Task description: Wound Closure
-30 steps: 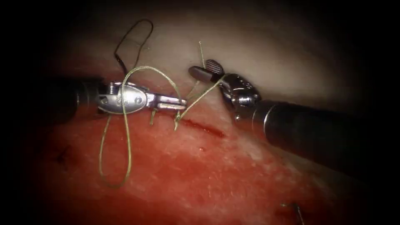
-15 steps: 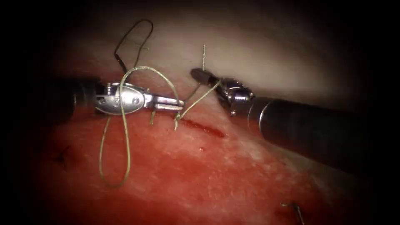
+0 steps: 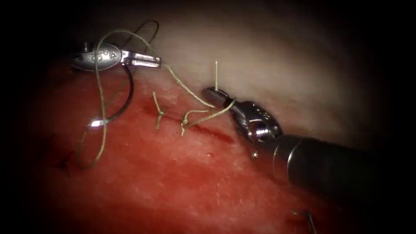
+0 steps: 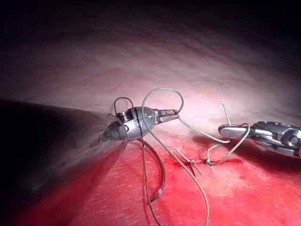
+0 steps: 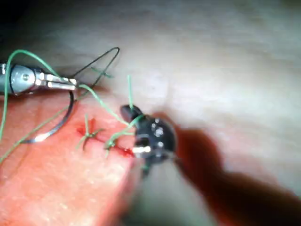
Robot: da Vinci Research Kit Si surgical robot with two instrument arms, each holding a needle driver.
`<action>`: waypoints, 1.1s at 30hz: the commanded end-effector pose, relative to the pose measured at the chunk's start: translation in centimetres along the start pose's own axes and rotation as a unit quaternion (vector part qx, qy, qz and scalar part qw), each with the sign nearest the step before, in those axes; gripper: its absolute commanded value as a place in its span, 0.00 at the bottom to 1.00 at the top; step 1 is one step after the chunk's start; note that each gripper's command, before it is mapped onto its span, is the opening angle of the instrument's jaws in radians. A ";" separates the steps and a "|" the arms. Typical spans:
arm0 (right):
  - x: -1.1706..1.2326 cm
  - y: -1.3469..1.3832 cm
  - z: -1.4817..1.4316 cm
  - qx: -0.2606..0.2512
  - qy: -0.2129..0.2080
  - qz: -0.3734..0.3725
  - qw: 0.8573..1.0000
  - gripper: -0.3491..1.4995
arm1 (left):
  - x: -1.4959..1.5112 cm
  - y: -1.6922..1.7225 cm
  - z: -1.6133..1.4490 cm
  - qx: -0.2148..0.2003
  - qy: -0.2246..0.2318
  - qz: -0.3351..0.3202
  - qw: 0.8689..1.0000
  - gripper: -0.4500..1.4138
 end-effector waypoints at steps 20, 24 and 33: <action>-0.83 -0.27 -0.19 0.128 -0.079 -0.141 0.978 0.00 | -0.76 -1.83 0.35 0.046 -0.038 -0.044 0.997 0.00; -0.94 -0.35 -0.26 0.172 -0.076 -0.224 0.956 0.00 | -0.84 -1.98 0.44 0.047 -0.041 -0.048 0.997 0.00; -0.96 -0.63 -0.25 0.241 -0.068 -0.312 0.916 0.00 | -0.97 -2.14 0.64 0.050 -0.051 -0.047 0.996 0.00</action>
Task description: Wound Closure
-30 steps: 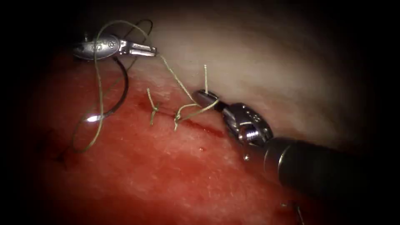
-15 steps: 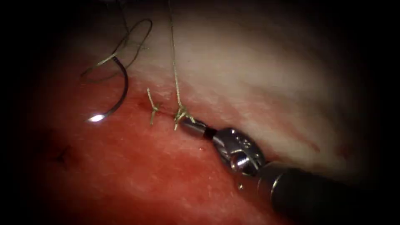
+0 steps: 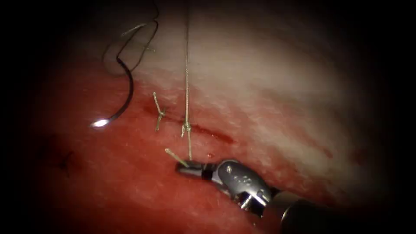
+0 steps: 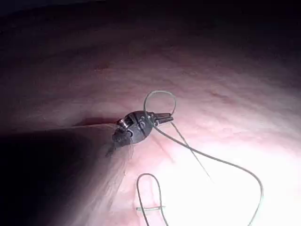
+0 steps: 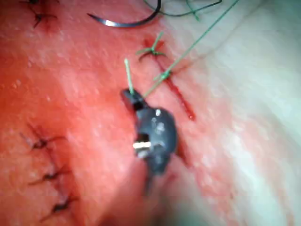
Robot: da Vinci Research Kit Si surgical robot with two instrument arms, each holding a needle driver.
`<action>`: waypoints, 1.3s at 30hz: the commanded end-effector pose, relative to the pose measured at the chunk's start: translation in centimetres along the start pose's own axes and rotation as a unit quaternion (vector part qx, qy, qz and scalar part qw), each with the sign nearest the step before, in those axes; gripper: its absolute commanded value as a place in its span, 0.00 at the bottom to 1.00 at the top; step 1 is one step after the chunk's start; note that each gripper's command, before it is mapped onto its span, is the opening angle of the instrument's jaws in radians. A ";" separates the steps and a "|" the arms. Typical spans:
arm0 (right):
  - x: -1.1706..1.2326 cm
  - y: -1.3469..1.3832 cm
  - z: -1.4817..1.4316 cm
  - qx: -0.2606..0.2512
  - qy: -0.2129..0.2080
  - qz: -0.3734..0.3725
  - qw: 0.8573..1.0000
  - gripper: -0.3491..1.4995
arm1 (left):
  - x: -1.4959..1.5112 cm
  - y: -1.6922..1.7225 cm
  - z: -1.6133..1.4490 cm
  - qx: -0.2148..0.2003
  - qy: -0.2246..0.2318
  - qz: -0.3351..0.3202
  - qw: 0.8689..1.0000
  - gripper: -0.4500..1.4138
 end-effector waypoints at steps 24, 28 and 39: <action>-0.46 -0.40 0.22 0.054 -0.059 -0.073 0.994 0.00 | -0.39 -0.40 0.46 0.037 -0.064 0.066 0.995 0.00; -0.45 -0.44 0.22 0.058 -0.061 -0.074 0.994 0.00 | -0.39 -0.40 0.42 0.038 -0.067 0.071 0.995 0.00; -0.43 -0.62 0.28 0.071 -0.059 -0.076 0.993 0.00 | -0.35 -0.44 0.40 0.058 -0.096 0.096 0.989 0.00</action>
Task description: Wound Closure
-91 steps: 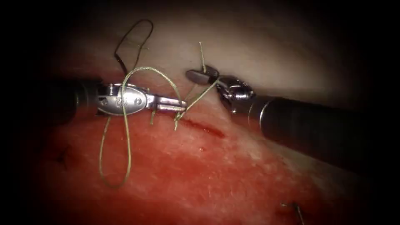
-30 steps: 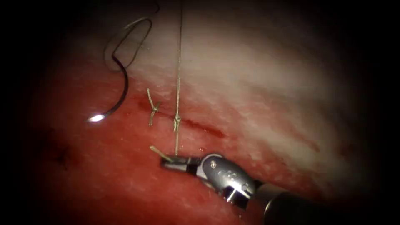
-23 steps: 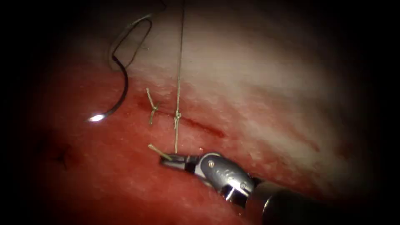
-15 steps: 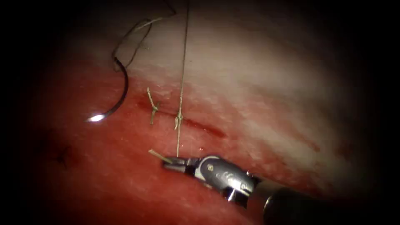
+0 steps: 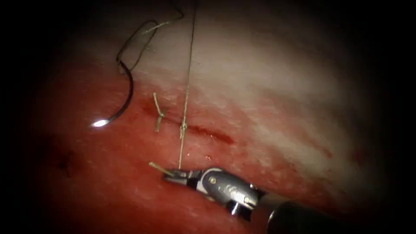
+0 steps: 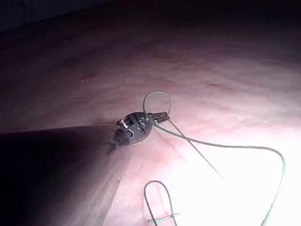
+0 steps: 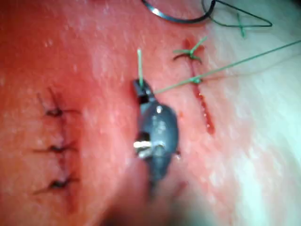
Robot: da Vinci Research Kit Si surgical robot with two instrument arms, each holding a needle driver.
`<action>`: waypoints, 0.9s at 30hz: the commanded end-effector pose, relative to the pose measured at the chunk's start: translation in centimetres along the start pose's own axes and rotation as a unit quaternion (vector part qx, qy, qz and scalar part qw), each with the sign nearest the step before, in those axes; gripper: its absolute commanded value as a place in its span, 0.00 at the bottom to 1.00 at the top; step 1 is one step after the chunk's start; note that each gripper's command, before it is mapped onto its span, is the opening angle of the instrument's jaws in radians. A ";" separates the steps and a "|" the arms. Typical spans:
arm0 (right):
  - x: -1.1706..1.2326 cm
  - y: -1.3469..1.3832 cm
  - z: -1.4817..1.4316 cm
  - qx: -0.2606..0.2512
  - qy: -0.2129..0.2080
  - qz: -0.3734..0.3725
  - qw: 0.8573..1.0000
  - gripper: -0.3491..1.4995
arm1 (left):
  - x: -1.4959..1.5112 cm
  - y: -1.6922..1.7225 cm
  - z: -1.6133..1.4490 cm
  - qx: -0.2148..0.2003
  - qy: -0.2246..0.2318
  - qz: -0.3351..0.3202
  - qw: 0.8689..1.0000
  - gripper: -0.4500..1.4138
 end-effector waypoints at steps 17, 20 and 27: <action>0.34 0.12 -0.03 -0.084 0.079 0.026 0.993 0.73 | 0.15 0.19 -0.13 -0.009 0.032 -0.007 0.999 0.00; 0.37 0.16 -0.07 -0.094 0.075 0.030 0.992 0.85 | 0.25 0.27 -0.24 -0.018 0.040 -0.011 0.999 0.00; 0.38 0.24 -0.12 -0.129 0.067 0.051 0.988 0.99 | 0.56 0.44 -0.66 -0.058 0.076 -0.075 0.993 0.09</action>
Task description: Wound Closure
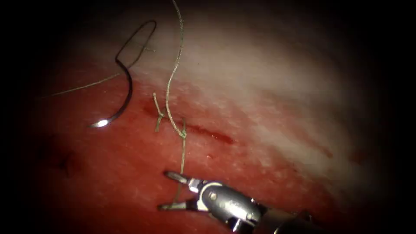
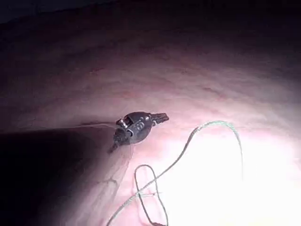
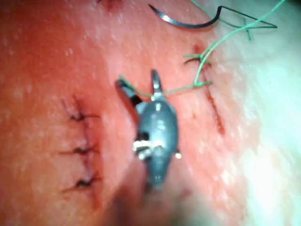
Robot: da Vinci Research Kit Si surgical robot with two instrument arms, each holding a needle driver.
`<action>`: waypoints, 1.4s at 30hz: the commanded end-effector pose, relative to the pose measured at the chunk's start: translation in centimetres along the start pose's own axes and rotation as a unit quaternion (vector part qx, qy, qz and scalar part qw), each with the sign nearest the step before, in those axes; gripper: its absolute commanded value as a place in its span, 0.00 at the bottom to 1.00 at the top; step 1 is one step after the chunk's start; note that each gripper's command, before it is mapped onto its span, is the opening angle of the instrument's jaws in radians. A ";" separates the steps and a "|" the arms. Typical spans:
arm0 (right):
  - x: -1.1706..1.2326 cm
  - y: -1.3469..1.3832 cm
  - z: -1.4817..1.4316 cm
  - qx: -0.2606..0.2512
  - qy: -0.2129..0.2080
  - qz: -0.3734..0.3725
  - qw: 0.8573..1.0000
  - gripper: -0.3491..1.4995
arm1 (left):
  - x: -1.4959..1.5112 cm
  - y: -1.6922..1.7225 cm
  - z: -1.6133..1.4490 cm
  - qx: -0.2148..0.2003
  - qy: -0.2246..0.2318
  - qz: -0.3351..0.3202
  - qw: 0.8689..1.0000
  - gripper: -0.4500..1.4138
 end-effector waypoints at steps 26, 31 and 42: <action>0.53 0.41 -0.60 -0.008 0.007 0.038 0.999 0.99 | 0.91 2.16 -0.75 -0.065 0.050 -0.244 0.966 0.47; 0.50 0.41 -0.59 -0.009 0.007 0.036 0.999 0.99 | 0.92 2.27 -0.63 -0.085 0.091 -0.265 0.956 0.50; 0.50 0.42 -0.59 -0.009 0.007 0.036 0.999 0.99 | 1.01 2.01 -0.93 -0.034 0.058 -0.240 0.968 0.62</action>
